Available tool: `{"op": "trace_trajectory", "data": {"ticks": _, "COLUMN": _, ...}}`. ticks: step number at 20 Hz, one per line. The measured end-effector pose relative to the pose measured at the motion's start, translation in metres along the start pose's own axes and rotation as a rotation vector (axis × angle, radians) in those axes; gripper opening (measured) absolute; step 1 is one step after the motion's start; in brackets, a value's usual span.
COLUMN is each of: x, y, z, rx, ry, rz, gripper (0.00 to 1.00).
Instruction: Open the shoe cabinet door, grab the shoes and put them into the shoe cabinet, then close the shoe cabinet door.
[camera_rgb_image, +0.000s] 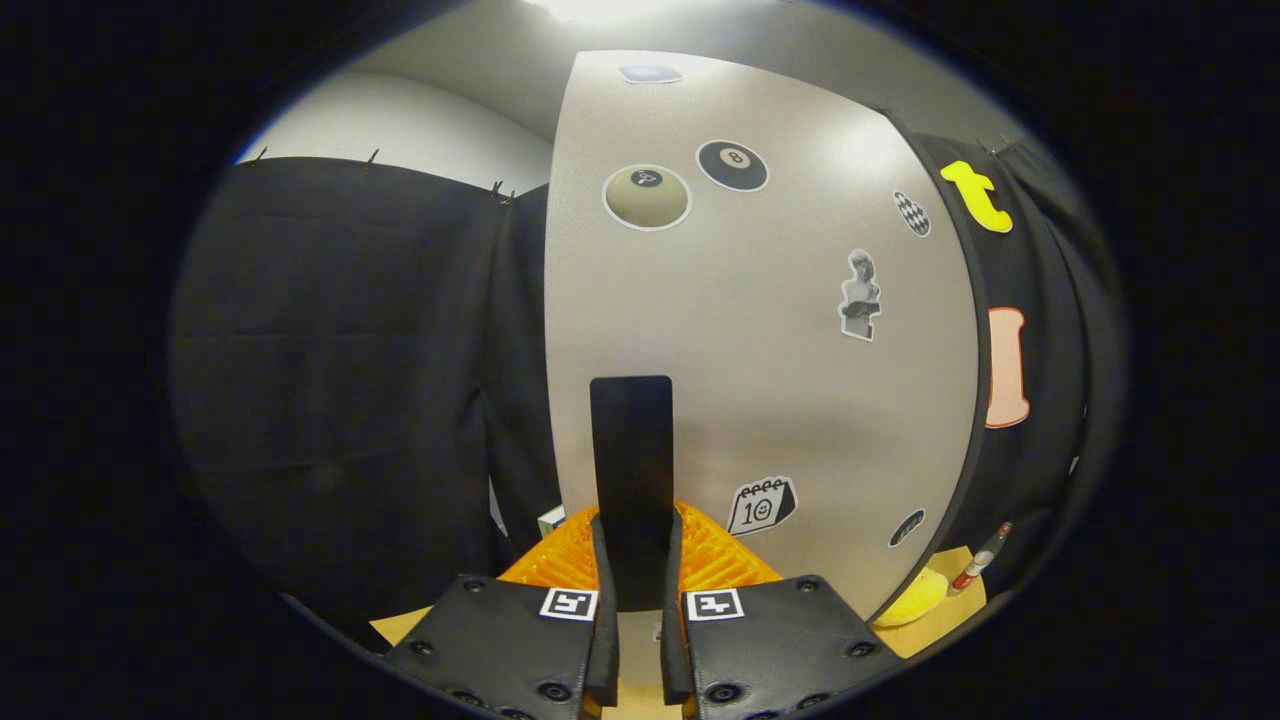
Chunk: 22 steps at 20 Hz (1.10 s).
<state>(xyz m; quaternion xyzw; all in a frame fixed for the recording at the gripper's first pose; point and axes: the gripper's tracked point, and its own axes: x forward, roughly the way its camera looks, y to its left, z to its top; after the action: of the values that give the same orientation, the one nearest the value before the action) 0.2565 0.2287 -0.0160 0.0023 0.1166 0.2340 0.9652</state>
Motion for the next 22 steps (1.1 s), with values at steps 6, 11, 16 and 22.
{"op": "trace_trajectory", "data": {"ticks": 6, "x": -0.011, "y": -0.008, "z": -0.001, "rx": 0.009, "ry": 0.012, "rz": -0.003, "gripper": 0.18}}
{"op": "trace_trajectory", "data": {"ticks": 11, "x": -0.025, "y": -0.016, "z": -0.001, "rx": 0.014, "ry": 0.008, "rz": -0.031, "gripper": 0.18}}
{"op": "trace_trajectory", "data": {"ticks": 16, "x": -0.034, "y": -0.025, "z": -0.001, "rx": 0.019, "ry": 0.01, "rz": -0.064, "gripper": 0.18}}
{"op": "trace_trajectory", "data": {"ticks": 22, "x": -0.044, "y": -0.041, "z": 0.0, "rx": 0.018, "ry": -0.002, "rz": -0.107, "gripper": 0.18}}
